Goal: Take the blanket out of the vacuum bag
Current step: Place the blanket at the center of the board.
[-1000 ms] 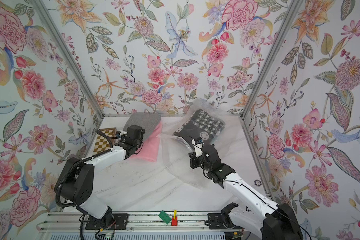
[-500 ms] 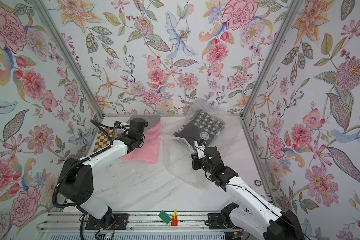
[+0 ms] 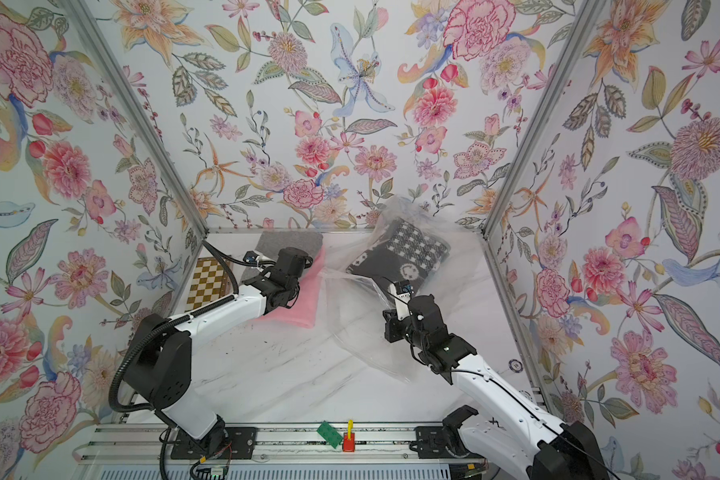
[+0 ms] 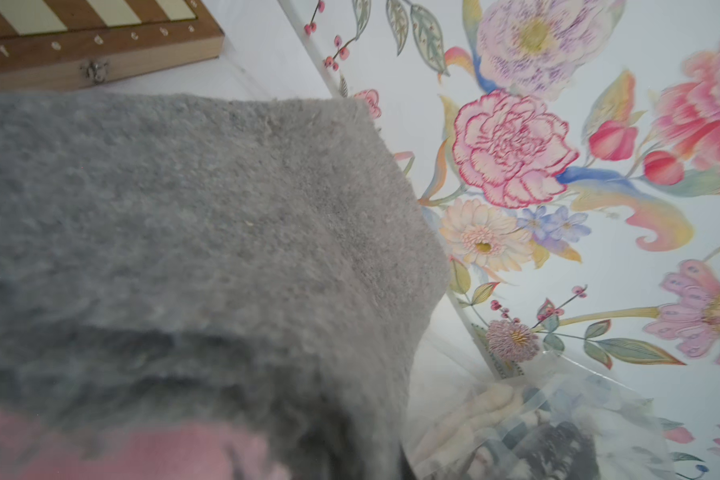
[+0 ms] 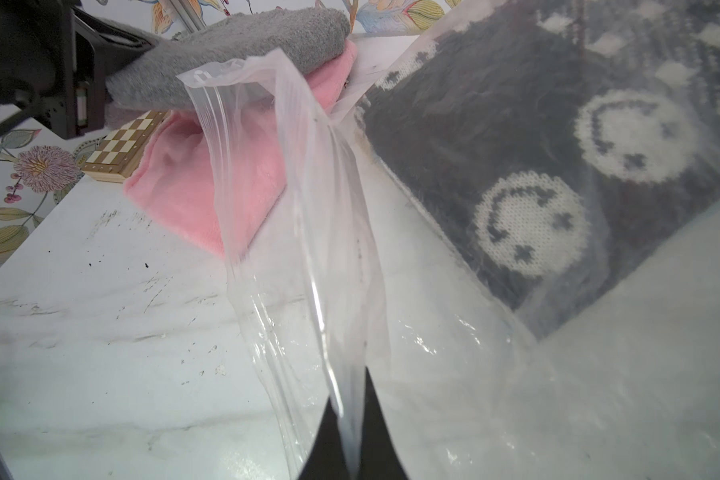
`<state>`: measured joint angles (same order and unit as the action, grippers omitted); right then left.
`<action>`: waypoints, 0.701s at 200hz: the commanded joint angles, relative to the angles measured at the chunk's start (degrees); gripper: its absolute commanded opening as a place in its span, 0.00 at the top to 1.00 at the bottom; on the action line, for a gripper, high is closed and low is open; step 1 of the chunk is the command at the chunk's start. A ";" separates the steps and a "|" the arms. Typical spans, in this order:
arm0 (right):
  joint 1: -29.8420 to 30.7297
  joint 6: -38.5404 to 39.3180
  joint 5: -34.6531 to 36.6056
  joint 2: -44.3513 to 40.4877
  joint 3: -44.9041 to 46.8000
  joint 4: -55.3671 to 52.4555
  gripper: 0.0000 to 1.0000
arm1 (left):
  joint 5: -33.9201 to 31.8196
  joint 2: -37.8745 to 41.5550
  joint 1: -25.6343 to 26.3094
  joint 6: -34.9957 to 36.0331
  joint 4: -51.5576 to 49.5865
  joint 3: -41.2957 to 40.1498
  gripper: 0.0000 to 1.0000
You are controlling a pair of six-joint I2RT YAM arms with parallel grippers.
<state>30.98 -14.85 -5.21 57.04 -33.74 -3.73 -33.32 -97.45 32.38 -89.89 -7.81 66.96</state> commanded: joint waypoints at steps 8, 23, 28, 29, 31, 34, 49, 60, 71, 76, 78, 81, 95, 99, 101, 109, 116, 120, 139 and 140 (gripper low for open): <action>-0.40 -0.72 -0.24 0.71 -0.67 -0.80 1.00 | 4.34 -2.59 1.22 -5.57 4.28 -4.61 0.77; -0.40 -0.97 0.08 0.45 -0.16 -0.55 1.00 | 4.64 -1.83 1.78 -5.12 5.79 -5.81 0.68; -0.43 -1.07 0.11 0.40 -0.02 -0.37 1.00 | 4.68 -1.51 1.95 -4.63 6.33 -6.13 0.68; -0.46 -1.06 0.11 0.42 0.07 -0.34 1.00 | 4.72 -1.43 1.97 -4.48 6.46 -6.22 0.67; -0.46 -1.12 0.16 0.44 0.07 -0.26 1.00 | 4.75 -1.23 1.98 -4.33 6.53 -6.40 0.67; -0.48 -1.14 0.21 0.51 0.29 -0.10 1.00 | 4.94 -0.96 2.12 -4.25 6.66 -6.56 0.67; -0.48 -1.44 0.13 1.16 0.53 0.44 1.00 | 7.10 0.59 2.08 -4.10 7.41 -7.89 0.65; -0.48 -1.68 -0.26 1.81 0.44 0.81 1.00 | 8.65 2.05 2.08 -3.79 8.02 -9.08 0.62; -0.40 -1.91 -0.66 2.37 0.15 1.13 1.00 | 9.93 3.70 2.17 -3.05 9.31 -10.46 0.61; -0.40 -2.00 -0.81 2.64 -0.01 1.25 1.00 | 10.59 4.35 2.17 -2.45 9.85 -11.05 0.61; -0.40 -1.97 -0.93 2.73 -0.06 1.28 1.00 | 10.83 4.65 2.16 -2.19 9.97 -11.28 0.60; -0.33 -2.09 -0.97 2.88 -0.14 1.34 1.00 | 11.27 5.11 2.16 -1.77 10.17 -11.46 0.59; -0.22 -2.19 -1.20 3.34 -0.45 1.51 1.00 | 13.52 6.82 2.16 2.02 10.84 -12.09 0.50; -0.22 -2.15 -1.23 3.47 -0.60 1.46 1.00 | 14.40 7.26 2.17 3.34 10.79 -12.11 0.45; -0.18 -2.17 -1.28 3.51 -0.62 1.45 1.00 | 14.81 7.34 2.23 4.02 10.64 -12.16 0.43; -0.13 -2.20 -1.28 3.52 -0.71 1.36 1.00 | 16.43 8.90 2.16 6.99 10.22 -12.41 0.37; -0.05 -2.18 -1.16 3.50 -0.67 1.36 1.00 | 17.68 10.29 2.16 9.49 9.86 -12.89 0.34; -0.04 -2.20 -1.15 3.44 -0.63 1.35 1.00 | 18.11 10.97 2.16 10.61 9.82 -13.45 0.34; 0.04 -2.32 -0.95 3.43 -0.07 1.64 1.00 | 18.77 14.50 1.91 11.17 9.60 -18.36 0.34; 0.04 -2.35 -0.99 3.43 -0.04 1.67 1.00 | 18.84 14.71 1.86 11.02 9.67 -18.71 0.34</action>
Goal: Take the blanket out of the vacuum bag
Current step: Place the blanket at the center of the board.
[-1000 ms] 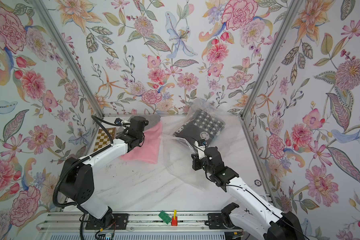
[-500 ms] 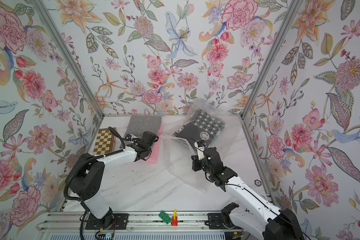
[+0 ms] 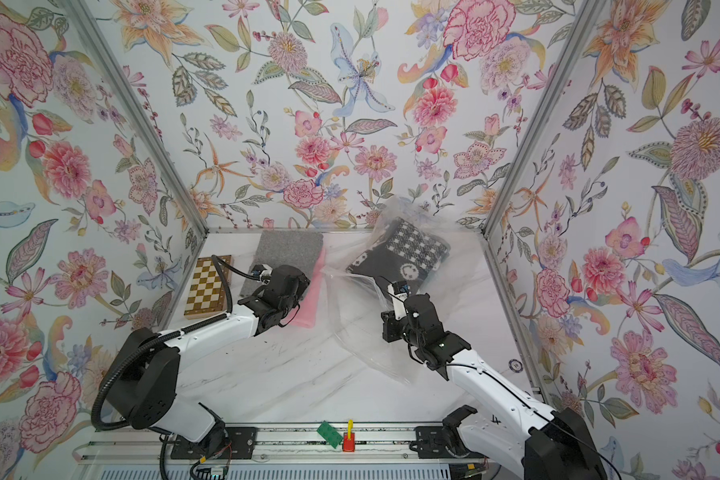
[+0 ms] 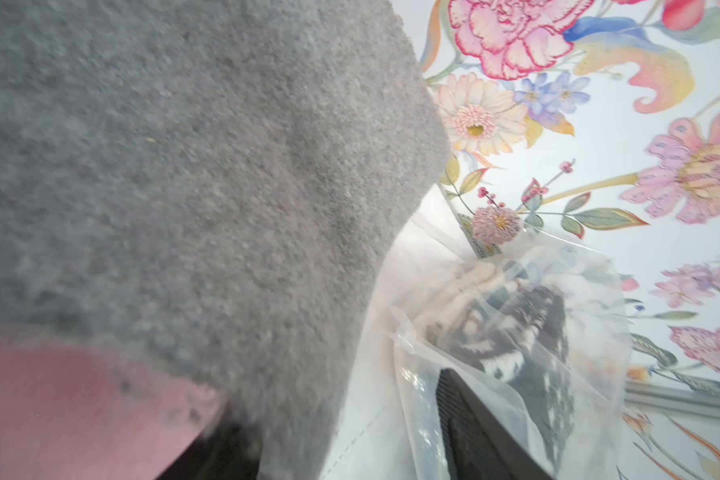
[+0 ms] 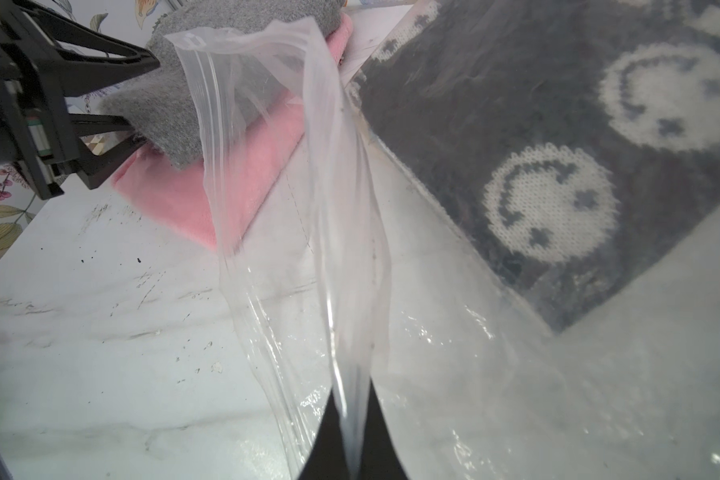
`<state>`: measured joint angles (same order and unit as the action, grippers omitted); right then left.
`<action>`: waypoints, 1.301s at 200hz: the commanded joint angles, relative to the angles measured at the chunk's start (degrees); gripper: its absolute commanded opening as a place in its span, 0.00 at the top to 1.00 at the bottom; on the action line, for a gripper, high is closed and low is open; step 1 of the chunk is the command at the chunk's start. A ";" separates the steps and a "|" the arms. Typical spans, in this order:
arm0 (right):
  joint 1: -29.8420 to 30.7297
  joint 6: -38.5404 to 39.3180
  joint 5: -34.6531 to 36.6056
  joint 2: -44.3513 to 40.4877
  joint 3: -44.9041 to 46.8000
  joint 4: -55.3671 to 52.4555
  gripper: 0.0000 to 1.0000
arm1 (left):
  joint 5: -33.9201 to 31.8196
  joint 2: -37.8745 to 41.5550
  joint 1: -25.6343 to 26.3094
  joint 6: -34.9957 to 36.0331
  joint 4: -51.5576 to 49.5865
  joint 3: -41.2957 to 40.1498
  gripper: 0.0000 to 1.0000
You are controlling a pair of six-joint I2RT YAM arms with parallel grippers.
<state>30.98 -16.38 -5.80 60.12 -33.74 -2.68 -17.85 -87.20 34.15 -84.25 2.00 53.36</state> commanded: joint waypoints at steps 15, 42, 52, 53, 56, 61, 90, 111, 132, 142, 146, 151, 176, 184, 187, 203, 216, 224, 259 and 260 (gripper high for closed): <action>0.04 -1.15 -0.50 0.75 0.25 1.29 1.00 | 5.66 7.21 -0.90 4.29 4.37 -11.29 0.30; 0.35 -1.58 -1.48 2.00 -0.66 1.47 1.00 | 9.28 11.64 -2.69 2.68 14.72 -21.72 0.24; 0.61 -1.63 -1.41 2.34 -0.89 1.46 1.00 | 8.71 13.13 -3.04 2.04 16.02 -23.74 0.20; 0.64 -1.68 -1.36 2.31 -0.94 1.45 1.00 | 8.66 13.25 -3.04 1.97 16.10 -23.88 0.20; 0.65 -1.65 -1.39 2.29 -1.04 1.45 1.00 | 8.34 13.62 -3.24 1.84 16.18 -24.30 0.19; 0.74 -1.66 -1.30 2.41 -1.13 1.48 1.00 | 7.92 14.22 -3.57 1.55 16.31 -24.80 0.18; 1.09 -1.64 -1.20 2.86 -1.48 1.56 1.00 | 8.78 16.23 -6.68 0.77 27.22 -29.45 0.16; 1.36 -1.86 -1.02 3.06 -1.60 1.45 1.00 | 10.90 14.51 -8.67 -2.77 32.67 -30.74 0.16; 1.62 -2.02 -0.80 2.99 -1.52 1.53 1.00 | 15.33 10.37 -9.80 -5.72 40.54 -31.06 0.16; 1.71 -2.01 -0.75 2.98 -1.51 1.45 1.00 | 16.48 8.38 -9.76 -7.57 42.11 -30.59 0.16; 1.71 -1.99 -0.64 2.90 -1.44 1.45 1.00 | 16.73 7.60 -9.76 -8.11 42.35 -30.19 0.16; 1.71 -1.99 -0.62 2.97 -1.42 1.48 1.00 | 16.95 6.56 -9.80 -8.43 43.18 -29.85 0.16; 1.72 -1.87 -0.57 3.10 -1.55 1.19 1.00 | 16.09 2.52 -9.72 -10.17 47.19 -28.51 0.18; 1.80 -1.77 -0.60 3.10 -1.67 1.01 1.00 | 15.24 1.77 -9.81 -10.64 46.04 -27.79 0.18; 1.80 -1.75 -0.57 3.07 -1.68 0.93 1.00 | 14.87 1.53 -9.81 -10.85 45.71 -27.57 0.19; 1.80 -1.64 -0.37 2.88 -1.44 0.83 1.00 | 12.61 0.37 -9.81 -12.31 48.06 -27.87 0.24; 1.80 -1.66 -0.11 2.84 -1.26 0.83 1.00 | 11.78 -0.93 -9.81 -14.19 51.37 -28.61 0.30; 1.80 -1.64 -0.17 2.83 -1.16 0.83 1.00 | 11.62 -1.68 -9.82 -15.05 52.48 -28.75 0.32; 1.80 -1.94 -0.50 3.83 -1.04 1.62 1.00 | 11.17 -6.07 -9.81 -17.62 55.06 -27.67 0.34; 1.80 -1.92 -0.47 3.89 -1.06 1.62 1.00 | 11.08 -6.19 -9.81 -17.71 55.18 -27.64 0.34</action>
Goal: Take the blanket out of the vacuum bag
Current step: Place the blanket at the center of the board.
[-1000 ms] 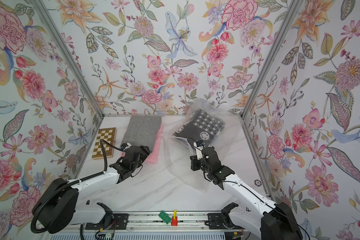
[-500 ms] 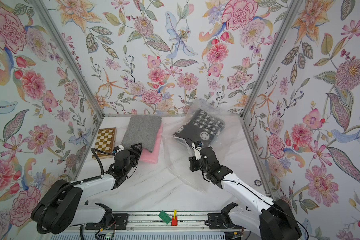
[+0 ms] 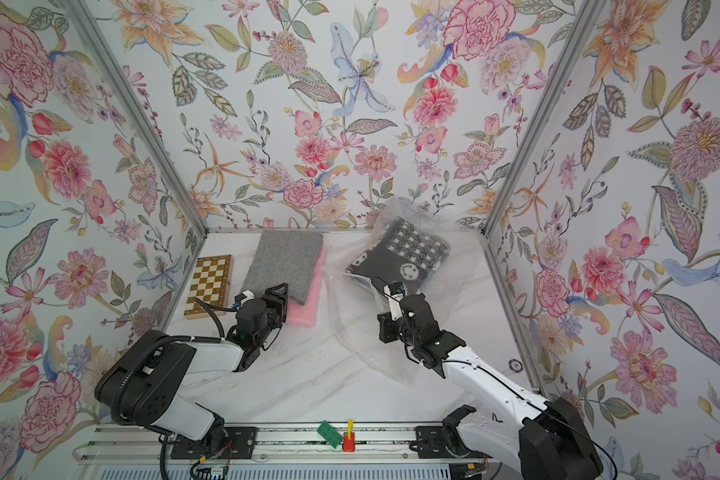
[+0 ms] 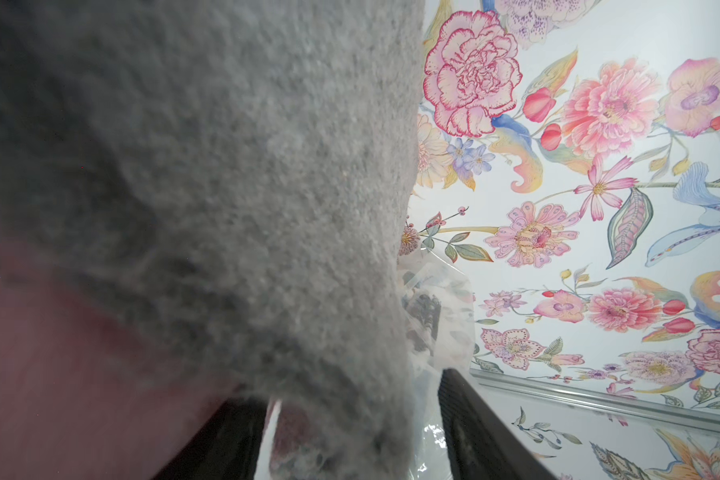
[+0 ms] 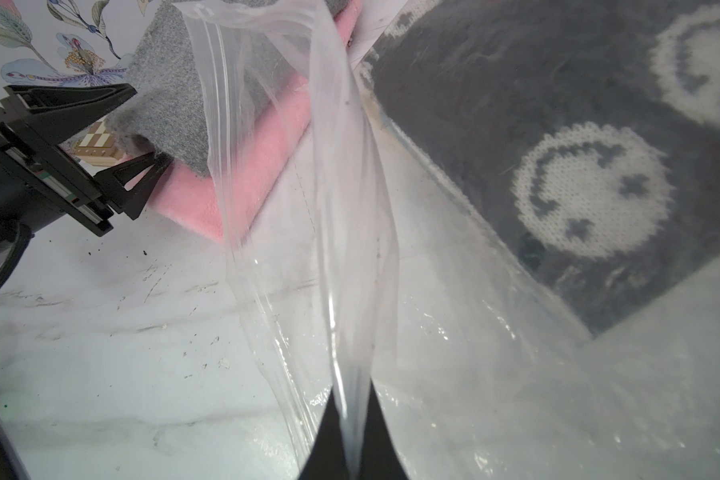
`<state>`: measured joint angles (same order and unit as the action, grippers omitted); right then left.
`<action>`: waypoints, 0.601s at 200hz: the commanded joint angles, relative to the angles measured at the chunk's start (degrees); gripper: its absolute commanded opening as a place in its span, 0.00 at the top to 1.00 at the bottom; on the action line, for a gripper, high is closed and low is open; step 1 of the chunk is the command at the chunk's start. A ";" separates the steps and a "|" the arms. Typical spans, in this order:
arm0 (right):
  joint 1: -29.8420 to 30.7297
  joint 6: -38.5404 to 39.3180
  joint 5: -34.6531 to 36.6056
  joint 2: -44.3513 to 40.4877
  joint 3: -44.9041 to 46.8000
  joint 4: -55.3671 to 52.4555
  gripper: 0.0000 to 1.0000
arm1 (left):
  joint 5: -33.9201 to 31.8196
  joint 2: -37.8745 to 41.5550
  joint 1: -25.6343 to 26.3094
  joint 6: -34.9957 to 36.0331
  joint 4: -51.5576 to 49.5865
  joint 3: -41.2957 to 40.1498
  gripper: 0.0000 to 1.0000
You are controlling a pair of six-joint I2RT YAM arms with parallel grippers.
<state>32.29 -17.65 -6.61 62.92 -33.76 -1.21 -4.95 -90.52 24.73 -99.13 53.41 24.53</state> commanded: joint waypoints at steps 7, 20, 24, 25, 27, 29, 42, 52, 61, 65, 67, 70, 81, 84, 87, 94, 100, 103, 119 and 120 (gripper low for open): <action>0.49 -0.66 0.18 1.30 -1.20 0.16 1.00 | -2.39 -3.72 -0.39 -3.28 4.45 1.41 0.35; 0.49 -0.70 0.02 1.64 -1.52 0.18 1.00 | -3.21 -5.20 -0.60 -3.91 5.20 2.22 0.37; 0.57 -0.70 0.01 1.67 -1.57 0.29 1.00 | -3.43 -5.70 -0.65 -3.96 5.66 2.49 0.38; 0.57 -0.67 -0.03 1.72 -1.57 0.27 1.00 | -3.46 -5.75 -0.65 -3.96 5.84 2.56 0.38; 0.58 -0.64 -0.04 1.76 -1.66 0.25 1.00 | -3.52 -6.04 -0.69 -3.96 6.12 2.72 0.39; 0.58 -0.66 -0.06 1.77 -1.66 0.27 1.00 | -3.54 -6.24 -0.73 -3.90 6.34 2.84 0.39; 0.63 -0.70 -0.08 1.71 -1.75 0.16 1.00 | -3.78 -7.38 -0.67 -4.05 7.22 3.99 0.44; 0.67 -0.74 -0.01 1.73 -1.66 0.33 1.00 | -4.21 -7.91 -0.72 -3.96 7.24 4.93 0.46; 0.71 -0.80 0.02 1.71 -1.53 0.33 1.00 | -4.57 -8.39 -0.76 -3.67 7.32 5.89 0.48; 0.75 -0.85 0.00 1.82 -1.49 0.32 1.00 | -4.63 -8.61 -0.74 -3.43 7.32 6.31 0.50; 0.75 -0.86 0.01 1.81 -1.49 0.35 1.00 | -4.69 -8.75 -0.78 -3.32 7.32 6.53 0.52; 0.75 -0.89 0.02 1.80 -1.49 0.34 1.00 | -4.79 -8.91 -0.75 -3.20 7.26 6.84 0.54; 0.84 -1.05 -0.07 1.69 -1.40 0.25 1.00 | -4.87 -9.35 -0.91 -2.92 7.28 7.88 0.62; 0.84 -1.06 -0.10 1.70 -1.33 0.25 1.00 | -4.84 -9.52 -0.89 -2.79 7.33 8.16 0.64; 0.84 -1.11 -0.06 1.64 -1.32 0.25 1.00 | -4.79 -9.69 -0.99 -2.67 7.33 8.47 0.68; 0.97 -1.11 -0.11 1.52 -1.27 0.20 1.00 | -4.70 -9.97 -1.08 -2.28 7.34 9.12 0.74; 1.02 -1.09 -0.01 1.38 -1.22 0.08 1.00 | -4.64 -10.18 -1.15 -1.72 7.34 9.88 0.79; 1.02 -1.12 0.02 1.36 -1.22 0.15 1.00 | -4.55 -10.24 -1.25 -1.38 7.26 10.24 0.82; 1.10 -0.95 0.32 0.95 -1.20 -0.19 1.00 | -4.15 -10.30 -1.52 1.07 6.35 12.38 0.95; 1.10 -0.92 0.35 0.88 -1.21 -0.15 1.00 | -4.12 -10.25 -1.57 1.23 6.18 12.51 0.97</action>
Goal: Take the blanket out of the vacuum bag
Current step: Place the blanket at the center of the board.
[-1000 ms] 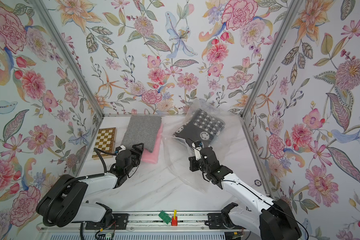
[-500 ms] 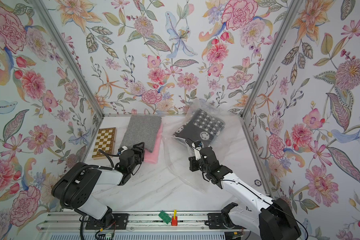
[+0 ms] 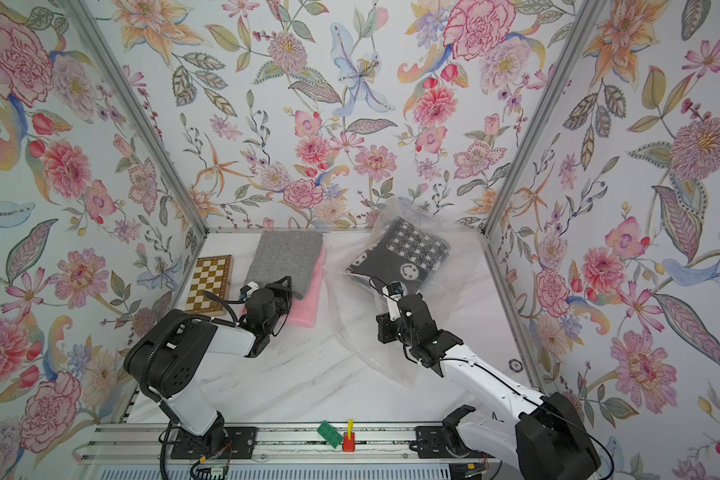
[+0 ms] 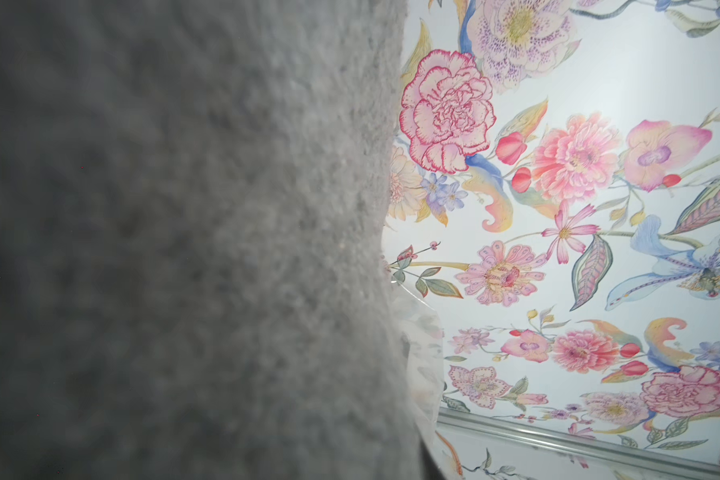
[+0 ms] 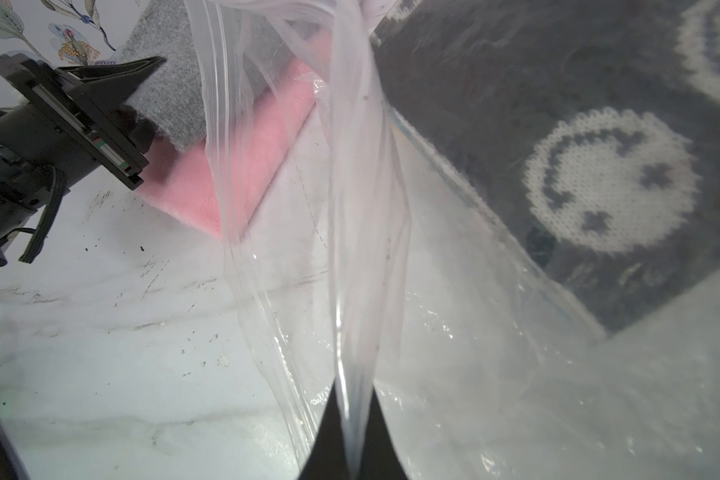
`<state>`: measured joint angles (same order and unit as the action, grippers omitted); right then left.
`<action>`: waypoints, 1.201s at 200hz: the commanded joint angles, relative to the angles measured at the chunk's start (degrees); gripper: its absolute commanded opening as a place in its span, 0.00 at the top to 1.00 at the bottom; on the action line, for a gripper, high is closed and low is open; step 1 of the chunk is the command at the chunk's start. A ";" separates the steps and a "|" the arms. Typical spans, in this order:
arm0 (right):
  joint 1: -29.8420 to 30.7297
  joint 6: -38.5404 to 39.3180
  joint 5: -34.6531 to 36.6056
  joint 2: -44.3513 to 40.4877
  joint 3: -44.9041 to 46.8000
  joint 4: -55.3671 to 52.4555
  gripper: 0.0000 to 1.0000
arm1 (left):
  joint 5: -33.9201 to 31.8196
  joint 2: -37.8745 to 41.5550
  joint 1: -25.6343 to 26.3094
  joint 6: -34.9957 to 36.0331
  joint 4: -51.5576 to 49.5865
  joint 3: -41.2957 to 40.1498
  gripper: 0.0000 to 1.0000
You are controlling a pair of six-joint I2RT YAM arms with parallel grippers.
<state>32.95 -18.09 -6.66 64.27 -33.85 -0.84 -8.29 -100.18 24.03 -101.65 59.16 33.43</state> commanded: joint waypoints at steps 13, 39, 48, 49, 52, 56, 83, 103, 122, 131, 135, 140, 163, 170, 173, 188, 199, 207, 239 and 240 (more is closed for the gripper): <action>0.46 -0.29 0.64 -0.92 -1.13 -0.90 1.00 | -0.12 -0.02 -1.26 6.44 -2.06 5.96 1.00; 0.45 -0.11 1.02 -1.91 -0.81 -1.31 1.00 | -0.20 2.66 -1.62 12.43 -7.67 10.07 1.00; 0.45 -0.17 1.09 -2.29 -0.53 -1.34 1.00 | -0.58 4.18 -1.51 14.79 -10.08 11.04 1.00; 0.45 -0.14 1.06 -2.30 -0.53 -1.35 1.00 | -0.67 4.37 -1.48 15.02 -10.40 11.13 1.00; 0.45 -0.21 1.16 -2.39 -0.44 -1.29 1.00 | -0.88 4.84 -1.48 15.88 -11.17 11.39 1.00; 0.45 -0.25 1.16 -2.64 -0.27 -1.27 1.00 | -1.30 5.73 -1.27 17.04 -12.41 11.71 1.00; 0.45 -0.54 1.27 -3.19 0.70 -0.66 1.00 | -5.66 11.61 1.72 21.60 -22.02 11.93 1.00; 0.36 -0.65 1.21 -2.90 1.14 -0.15 1.00 | -10.58 14.46 5.29 21.40 -26.88 9.76 1.00; 0.36 -0.75 0.64 -2.24 0.98 0.31 1.00 | -13.57 14.09 7.78 19.14 -29.86 7.55 1.00; 0.44 -0.72 0.47 -1.93 0.80 0.49 1.00 | -12.95 12.86 8.35 17.85 -29.54 6.59 1.00; 0.46 -0.72 0.50 -1.71 0.73 0.50 1.00 | -12.62 12.31 8.53 17.02 -29.12 6.14 1.00; 0.45 -0.74 0.42 -1.61 0.58 0.49 1.00 | -12.10 11.57 8.70 16.04 -28.31 5.48 1.00; 0.51 -0.77 0.30 -1.38 0.31 0.26 1.00 | -10.29 7.49 9.04 13.40 -25.87 3.93 0.95; 0.54 -0.75 0.29 -1.58 0.36 0.14 1.00 | -9.99 7.12 9.11 12.99 -25.35 3.51 0.89; 0.54 -0.72 0.40 -1.67 0.36 0.02 1.00 | -9.83 7.03 9.10 12.82 -25.09 3.37 0.87; 0.54 -0.85 0.72 -2.16 0.66 -0.13 1.00 | -9.13 7.73 9.21 12.79 -24.48 2.72 0.78; 0.54 -0.88 0.94 -2.37 0.96 -0.02 1.00 | -8.22 8.72 9.29 13.26 -24.53 2.14 0.69; 0.52 -0.81 0.98 -2.32 1.11 0.13 1.00 | -7.40 9.69 9.38 13.57 -25.08 1.60 0.62; 0.53 -0.91 0.54 -1.12 0.54 0.47 1.00 | -1.32 16.05 9.31 13.76 -26.13 -3.60 0.49; 0.53 -0.91 0.52 -1.10 0.49 0.52 1.00 | -1.08 16.28 9.34 13.84 -26.16 -3.71 0.49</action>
<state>33.04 -18.33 -6.48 62.48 -33.65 -0.99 -13.96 -89.17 33.19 -88.55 33.28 33.23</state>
